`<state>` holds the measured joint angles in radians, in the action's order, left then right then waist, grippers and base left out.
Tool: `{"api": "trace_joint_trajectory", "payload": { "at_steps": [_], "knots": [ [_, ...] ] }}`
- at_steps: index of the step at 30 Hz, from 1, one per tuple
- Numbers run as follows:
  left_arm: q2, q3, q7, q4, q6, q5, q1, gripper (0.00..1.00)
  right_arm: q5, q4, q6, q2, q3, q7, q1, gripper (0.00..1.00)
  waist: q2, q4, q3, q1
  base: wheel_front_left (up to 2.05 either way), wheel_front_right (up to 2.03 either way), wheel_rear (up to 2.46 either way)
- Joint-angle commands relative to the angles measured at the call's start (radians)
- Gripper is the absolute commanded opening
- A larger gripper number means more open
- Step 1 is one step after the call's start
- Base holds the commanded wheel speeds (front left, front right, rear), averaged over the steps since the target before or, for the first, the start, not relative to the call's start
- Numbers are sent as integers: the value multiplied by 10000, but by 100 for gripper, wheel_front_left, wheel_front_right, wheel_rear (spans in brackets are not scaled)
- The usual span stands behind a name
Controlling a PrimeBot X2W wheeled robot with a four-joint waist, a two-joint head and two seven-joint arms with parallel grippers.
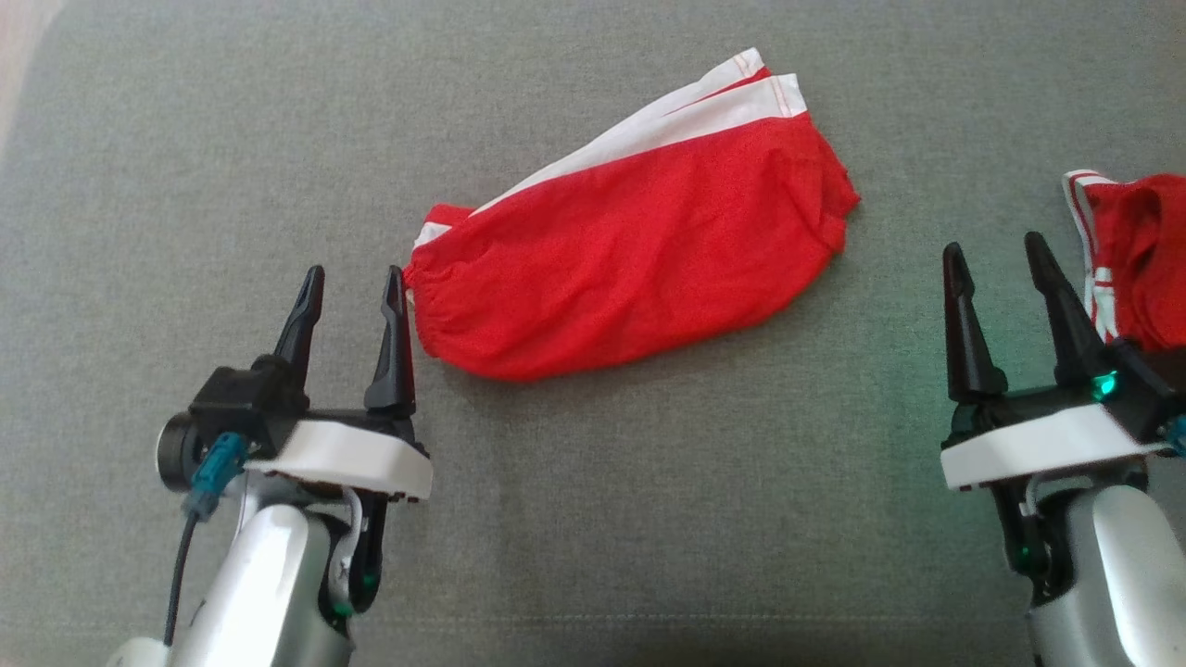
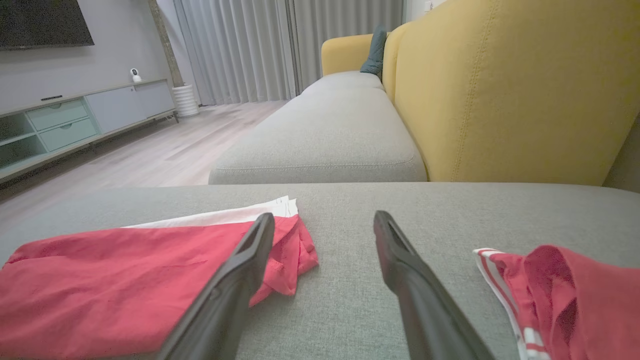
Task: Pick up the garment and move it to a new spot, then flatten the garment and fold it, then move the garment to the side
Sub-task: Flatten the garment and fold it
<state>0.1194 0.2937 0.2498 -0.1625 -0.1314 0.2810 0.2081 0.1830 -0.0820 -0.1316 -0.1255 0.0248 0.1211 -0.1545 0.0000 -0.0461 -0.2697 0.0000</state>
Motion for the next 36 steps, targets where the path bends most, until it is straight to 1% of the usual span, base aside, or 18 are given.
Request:
{"api": "trace_joint_trajectory", "payload": {
  "at_steps": [1, 6, 10, 14, 17, 20, 25, 27, 28, 29, 30, 31, 34, 36],
  "knots": [
    [60, -388, 120, 292, 23, -125, 340, 100, -96, 327, 9, -81, 234, -95, -227, 100, 0, -38, -71, 0, 0, 0, 0],
    [-66, -373, 120, 341, 131, -219, 628, 100, 5, -202, 9, -482, 783, -596, -1084, 100, 0, -213, -504, 0, 0, 0, 0],
    [-199, -334, 120, 341, 259, -288, 935, 100, 174, -1116, 9, -807, 1519, -1127, -2195, 100, 0, -443, -876, 0, 0, 0, 0],
    [-332, -325, 120, 281, 371, -333, 1155, 100, 323, -2289, 9, -939, 1985, -1619, -3229, 100, 0, -663, -1132, 0, 0, 0, 0],
    [-424, -316, 120, 205, 448, -363, 1253, 100, 353, -3252, 9, -1026, 2037, -1973, -3798, 100, 0, -819, -1198, 0, 0, 0, 0],
    [-500, -312, 120, 160, 501, -391, 1311, 100, 263, -3980, 9, -1074, 1853, -2176, -4203, 100, 0, -940, -1257, 0, 0, 0, 0],
    [-580, -363, 120, 140, 549, -453, 1354, 100, 100, -4770, 9, -921, 1504, -2643, -4589, 100, 0, -1007, -1312, 0, 0, 0, 0],
    [-601, -384, 120, 132, 565, -478, 1354, 100, 207, -4984, 9, -807, 1529, -2876, -4657, 100, 0, -1016, -1316, 0, 0, 0, 0],
    [-609, -399, 120, 130, 576, -487, 1356, 100, 322, -5099, 9, -745, 1552, -3038, -4670, 86, 0, -1015, -1318, 0, 0, 0, 0],
    [-617, -415, 120, 128, 586, -497, 1356, 100, 383, -5173, 9, -717, 1595, -3159, -4689, 49, 0, -1012, -1319, 0, 0, 0, 0],
    [-624, -426, 120, 124, 596, -510, 1358, 100, 478, -5218, 9, -677, 1627, -3240, -4702, 22, 0, -1011, -1319, 0, 0, 0, 0],
    [-631, -438, 120, 121, 603, -523, 1358, 100, 623, -5268, 9, -611, 1635, -3335, -4695, 0, 0, -1004, -1312, 0, 0, 0, 0],
    [-645, -475, 120, 97, 626, -575, 1322, 100, 766, -5256, 9, -552, 1678, -3382, -4617, 0, 0, -967, -1245, 0, 0, 0, 0],
    [-651, -509, 120, 79, 640, -611, 1282, 100, 823, -5133, 9, -492, 1580, -3229, -4473, 0, 0, -925, -1170, 0, 0, 0, 0]
  ]
}}
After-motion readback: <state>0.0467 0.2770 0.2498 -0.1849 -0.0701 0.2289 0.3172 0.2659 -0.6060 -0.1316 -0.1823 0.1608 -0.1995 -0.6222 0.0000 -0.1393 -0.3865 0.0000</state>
